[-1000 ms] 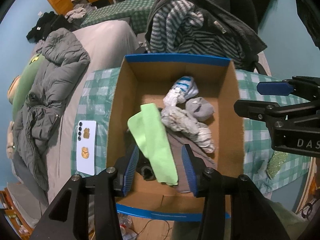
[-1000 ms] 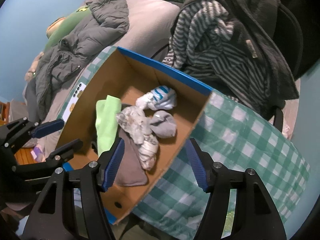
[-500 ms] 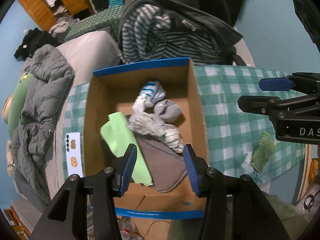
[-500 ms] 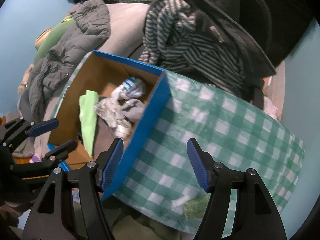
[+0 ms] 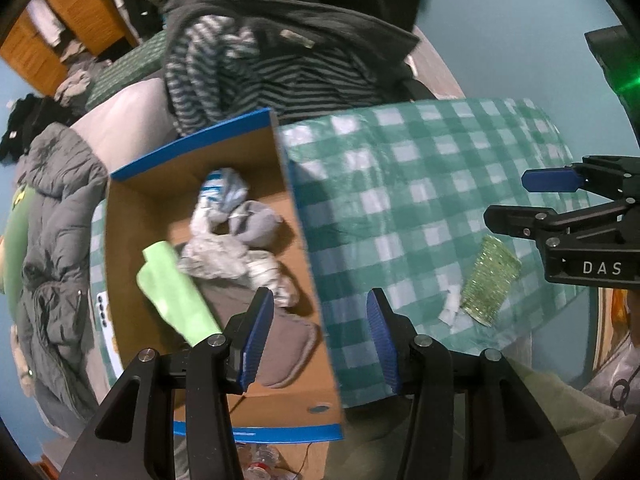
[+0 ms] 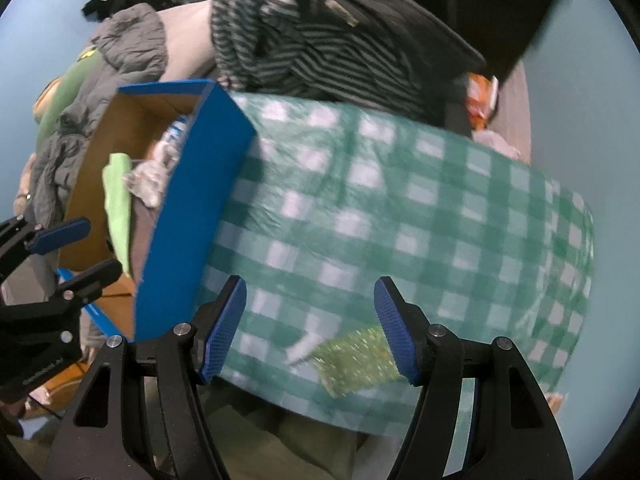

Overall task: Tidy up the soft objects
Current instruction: 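Move both open tools back toward the green glittery scrubber on the tablecloth, then close the right gripper on the green glittery scrubber while the left grasps the small white item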

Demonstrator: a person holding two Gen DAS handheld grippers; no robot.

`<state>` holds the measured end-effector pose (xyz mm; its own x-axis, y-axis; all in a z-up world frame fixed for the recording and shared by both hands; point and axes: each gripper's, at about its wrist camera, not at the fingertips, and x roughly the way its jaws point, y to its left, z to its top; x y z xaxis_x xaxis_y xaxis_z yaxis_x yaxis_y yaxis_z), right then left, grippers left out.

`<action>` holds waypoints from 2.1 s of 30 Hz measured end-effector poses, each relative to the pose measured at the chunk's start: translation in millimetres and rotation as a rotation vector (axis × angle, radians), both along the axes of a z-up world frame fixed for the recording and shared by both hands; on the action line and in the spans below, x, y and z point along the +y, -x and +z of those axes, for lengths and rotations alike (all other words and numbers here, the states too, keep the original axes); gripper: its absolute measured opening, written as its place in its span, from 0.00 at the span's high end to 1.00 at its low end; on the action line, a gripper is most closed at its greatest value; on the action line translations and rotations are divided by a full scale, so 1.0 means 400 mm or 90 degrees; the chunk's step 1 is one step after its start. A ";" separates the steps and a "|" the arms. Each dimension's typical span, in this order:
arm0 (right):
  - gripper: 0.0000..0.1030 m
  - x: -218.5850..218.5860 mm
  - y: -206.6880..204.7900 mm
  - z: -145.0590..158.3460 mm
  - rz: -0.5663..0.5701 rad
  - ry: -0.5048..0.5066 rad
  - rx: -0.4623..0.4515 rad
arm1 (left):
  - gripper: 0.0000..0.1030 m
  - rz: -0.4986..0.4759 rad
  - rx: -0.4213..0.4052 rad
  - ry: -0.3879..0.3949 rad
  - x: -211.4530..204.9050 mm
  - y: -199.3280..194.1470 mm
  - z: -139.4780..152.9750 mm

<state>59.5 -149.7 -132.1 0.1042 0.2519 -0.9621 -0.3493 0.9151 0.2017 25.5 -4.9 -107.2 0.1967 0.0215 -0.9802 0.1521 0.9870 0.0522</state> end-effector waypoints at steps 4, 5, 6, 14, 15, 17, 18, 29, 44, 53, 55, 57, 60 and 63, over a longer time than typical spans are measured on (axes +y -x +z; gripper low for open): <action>0.35 -0.050 0.025 -0.031 -0.020 0.008 0.015 | 0.50 -0.028 0.016 0.000 -0.048 0.002 -0.028; 0.35 -0.061 0.031 -0.040 -0.023 0.008 0.017 | 0.50 -0.037 0.021 -0.003 -0.063 0.002 -0.037; 0.35 -0.070 0.038 -0.050 -0.026 0.009 0.022 | 0.50 -0.042 0.024 -0.004 -0.071 0.003 -0.042; 0.35 -0.093 0.088 -0.135 -0.034 0.017 0.041 | 0.47 -0.080 0.054 -0.004 -0.142 0.007 -0.111; 0.35 -0.093 0.095 -0.150 -0.031 0.021 0.043 | 0.47 -0.082 0.059 -0.004 -0.150 0.007 -0.123; 0.35 -0.089 0.102 -0.168 -0.026 0.027 0.044 | 0.47 -0.086 0.067 -0.002 -0.163 0.007 -0.143; 0.35 -0.086 0.107 -0.177 -0.020 0.031 0.045 | 0.47 -0.087 0.068 -0.001 -0.166 0.009 -0.149; 0.35 -0.078 0.132 -0.262 0.039 0.056 0.049 | 0.47 -0.100 0.091 0.009 -0.210 0.018 -0.252; 0.38 -0.078 0.158 -0.335 0.072 0.119 0.029 | 0.42 -0.118 0.120 0.033 -0.251 0.044 -0.316; 0.66 -0.199 0.121 -0.328 -0.017 0.106 0.034 | 0.35 -0.141 0.135 0.044 -0.300 0.045 -0.335; 0.67 -0.237 0.111 -0.331 -0.044 0.105 0.041 | 0.34 -0.142 0.140 0.044 -0.308 0.046 -0.343; 0.71 -0.268 0.104 -0.333 -0.069 0.097 0.048 | 0.34 -0.145 0.148 0.048 -0.324 0.047 -0.351; 0.73 -0.308 0.095 -0.335 -0.087 0.085 0.054 | 0.34 -0.139 0.163 0.058 -0.337 0.045 -0.370; 0.74 -0.320 0.092 -0.339 -0.087 0.080 0.057 | 0.34 -0.121 0.177 0.063 -0.343 0.043 -0.392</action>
